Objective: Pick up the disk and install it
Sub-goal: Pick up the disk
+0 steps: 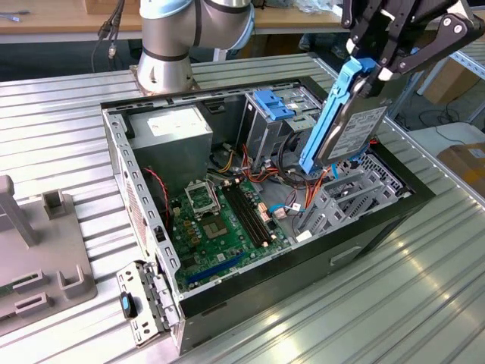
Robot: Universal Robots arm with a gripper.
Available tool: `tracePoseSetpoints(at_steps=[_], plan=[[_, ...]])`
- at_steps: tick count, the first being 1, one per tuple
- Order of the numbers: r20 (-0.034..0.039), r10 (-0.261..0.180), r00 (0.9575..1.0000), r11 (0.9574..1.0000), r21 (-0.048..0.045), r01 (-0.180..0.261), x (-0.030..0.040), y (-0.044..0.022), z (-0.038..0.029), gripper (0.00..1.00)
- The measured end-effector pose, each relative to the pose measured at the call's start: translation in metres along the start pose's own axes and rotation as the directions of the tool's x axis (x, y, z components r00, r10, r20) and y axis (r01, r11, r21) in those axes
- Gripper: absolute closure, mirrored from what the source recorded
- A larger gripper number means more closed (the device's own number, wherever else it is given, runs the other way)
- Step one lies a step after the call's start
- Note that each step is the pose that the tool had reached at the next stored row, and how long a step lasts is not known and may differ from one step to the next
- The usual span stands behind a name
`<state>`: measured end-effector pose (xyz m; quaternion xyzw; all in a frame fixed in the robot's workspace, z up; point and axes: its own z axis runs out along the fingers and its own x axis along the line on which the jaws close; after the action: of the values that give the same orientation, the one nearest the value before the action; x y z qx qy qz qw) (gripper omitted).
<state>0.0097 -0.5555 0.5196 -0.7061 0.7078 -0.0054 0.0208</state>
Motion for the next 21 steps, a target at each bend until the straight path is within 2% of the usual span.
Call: tracePoseSetpoints(at_steps=[7, 10, 12, 13, 15, 17, 21], plan=[[-0.0023, 0.005, 1.0000, 1.0000, 0.0001, -0.005, 0.0106, -0.0021, -0.0001, 0.63], [-0.0046, 0.008, 1.0000, 1.0000, 0.0002, -0.008, 0.0125, -0.0036, 0.0000, 0.63], [-0.0060, 0.008, 0.9999, 1.0000, 0.0001, -0.008, 0.0128, -0.0070, 0.0001, 0.63], [-0.0066, 0.008, 0.9999, 1.0000, 0.0001, -0.008, 0.0129, -0.0100, 0.0004, 0.63], [-0.0075, 0.008, 0.9999, 1.0000, 0.0001, -0.008, 0.0130, -0.0200, 0.0011, 0.63], [-0.0078, 0.008, 0.9999, 1.0000, -0.0001, -0.008, 0.0133, -0.0380, 0.0018, 0.63], [-0.0079, 0.008, 0.9999, 1.0000, -0.0005, -0.008, 0.0183, -0.0538, 0.0032, 0.63]])
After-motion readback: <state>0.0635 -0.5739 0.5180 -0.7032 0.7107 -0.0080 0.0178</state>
